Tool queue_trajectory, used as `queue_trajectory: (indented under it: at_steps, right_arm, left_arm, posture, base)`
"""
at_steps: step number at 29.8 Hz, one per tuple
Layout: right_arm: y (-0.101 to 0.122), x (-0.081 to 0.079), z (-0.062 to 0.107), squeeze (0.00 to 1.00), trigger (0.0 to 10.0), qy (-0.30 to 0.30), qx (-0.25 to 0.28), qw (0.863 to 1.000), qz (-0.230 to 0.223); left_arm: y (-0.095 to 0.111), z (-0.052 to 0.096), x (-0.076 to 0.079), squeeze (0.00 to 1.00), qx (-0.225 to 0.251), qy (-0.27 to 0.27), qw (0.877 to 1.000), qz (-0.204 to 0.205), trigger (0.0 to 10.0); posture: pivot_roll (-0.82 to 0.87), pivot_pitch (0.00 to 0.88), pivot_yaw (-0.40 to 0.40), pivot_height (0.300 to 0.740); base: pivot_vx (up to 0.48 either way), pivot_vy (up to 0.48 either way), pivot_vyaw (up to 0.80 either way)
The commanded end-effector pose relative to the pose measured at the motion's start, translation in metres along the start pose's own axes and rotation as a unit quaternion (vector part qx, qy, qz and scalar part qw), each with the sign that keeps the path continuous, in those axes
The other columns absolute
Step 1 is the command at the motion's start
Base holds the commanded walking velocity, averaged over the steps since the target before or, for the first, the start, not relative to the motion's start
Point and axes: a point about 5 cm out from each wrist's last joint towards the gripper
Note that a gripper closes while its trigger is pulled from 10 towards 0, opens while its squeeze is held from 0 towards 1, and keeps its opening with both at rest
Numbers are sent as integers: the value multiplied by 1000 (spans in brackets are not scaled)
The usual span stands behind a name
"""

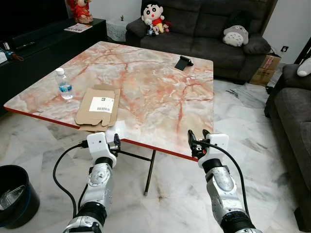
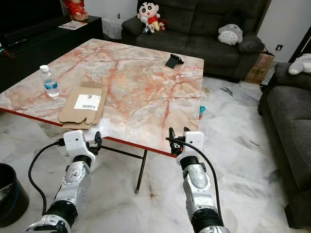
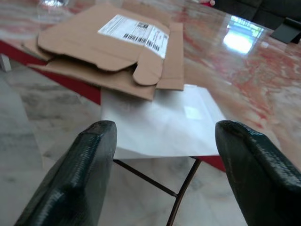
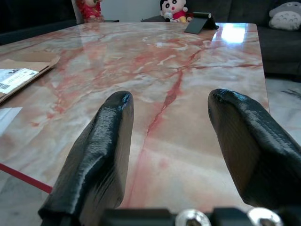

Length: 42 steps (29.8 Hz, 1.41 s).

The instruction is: Picking trash to rubbish bin

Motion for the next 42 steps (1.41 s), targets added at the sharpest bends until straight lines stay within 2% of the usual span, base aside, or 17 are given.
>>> queue_trajectory:
  at_steps: [1, 4, 7, 8, 17, 19, 21, 24, 29, 31, 32, 40, 42]
  right_arm:
    - [4, 4, -1, 0, 10000, -6, 6, 1000, -2]
    - [4, 5, -1, 0, 10000, -6, 6, 1000, -1]
    - [5, 5, -1, 0, 10000, -5, 6, 1000, 0]
    - [5, 5, -1, 0, 10000, -5, 7, 1000, 0]
    - [5, 7, -1, 0, 10000, -7, 7, 1000, 3]
    - [6, 8, -1, 0, 10000, -8, 7, 1000, 3]
    - [6, 8, -1, 0, 10000, -9, 8, 1000, 3]
    - [6, 8, -1, 0, 10000, -9, 8, 1000, 4]
    - [7, 9, -1, 0, 10000, -10, 9, 1000, 4]
    - [7, 9, -1, 0, 10000, -11, 10, 1000, 4]
    - [7, 9, -1, 0, 10000, -11, 10, 1000, 4]
    - [7, 10, -1, 0, 10000, -13, 11, 1000, 3]
    - [7, 10, -1, 0, 10000, -13, 11, 1000, 3]
  left_arm:
    - [-6, 2, 0, 1000, -19, -3, 1000, 14, 10000]
    - [-16, 6, -2, 1000, -46, -26, 998, 28, 10000]
    - [-21, 9, -4, 1000, -58, -26, 998, 17, 10000]
    - [-23, 10, -6, 0, -61, -21, 998, 13, 10000]
    - [-23, 11, -16, 0, -58, 2, 998, 30, 10000]
    - [-22, 10, -18, 0, -56, 13, 998, 24, 10000]
    - [-20, 8, -23, 0, -53, 34, 997, 33, 10000]
    - [-18, 7, -23, 0, -48, 36, 997, 43, 10000]
    - [-14, 4, -26, 0, -40, 43, 995, 84, 10000]
    - [-13, 2, -26, 0, -38, 45, 991, 119, 10000]
    - [-11, 1, -26, 0, -38, 40, 987, 152, 10000]
    - [-12, -1, -22, 0, -42, 15, 982, 186, 10000]
    - [-14, -1, -21, 0, -50, 6, 977, 205, 10000]
  posture:
    - [95, 0, -106, 740]
    - [95, 0, -106, 740]
    - [96, 0, -109, 740]
    - [96, 0, -109, 740]
    - [96, 0, -109, 740]
    - [91, 0, -114, 740]
    - [91, 0, -114, 740]
    - [91, 0, -114, 740]
    - [91, 0, -114, 740]
    - [91, 0, -114, 740]
    - [91, 0, -114, 740]
    - [86, 0, -118, 740]
    - [86, 0, -118, 740]
  base:
    - [0, 0, 0]
    - [0, 0, 0]
    - [0, 0, 0]
    - [0, 0, 0]
    - [0, 0, 0]
    - [0, 0, 0]
    - [0, 0, 0]
    - [0, 0, 0]
    - [0, 0, 0]
    - [0, 0, 0]
    - [0, 0, 0]
    - [0, 0, 0]
    - [0, 0, 0]
Point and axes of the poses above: a point about 5 cm out from each wrist's last joint towards the gripper, its own z axis pointing back from the gripper into the wrist, its own y axis along the axis of the wrist's last joint, x = y × z, and after that the axes turned 2 degrees about -z, right-handed
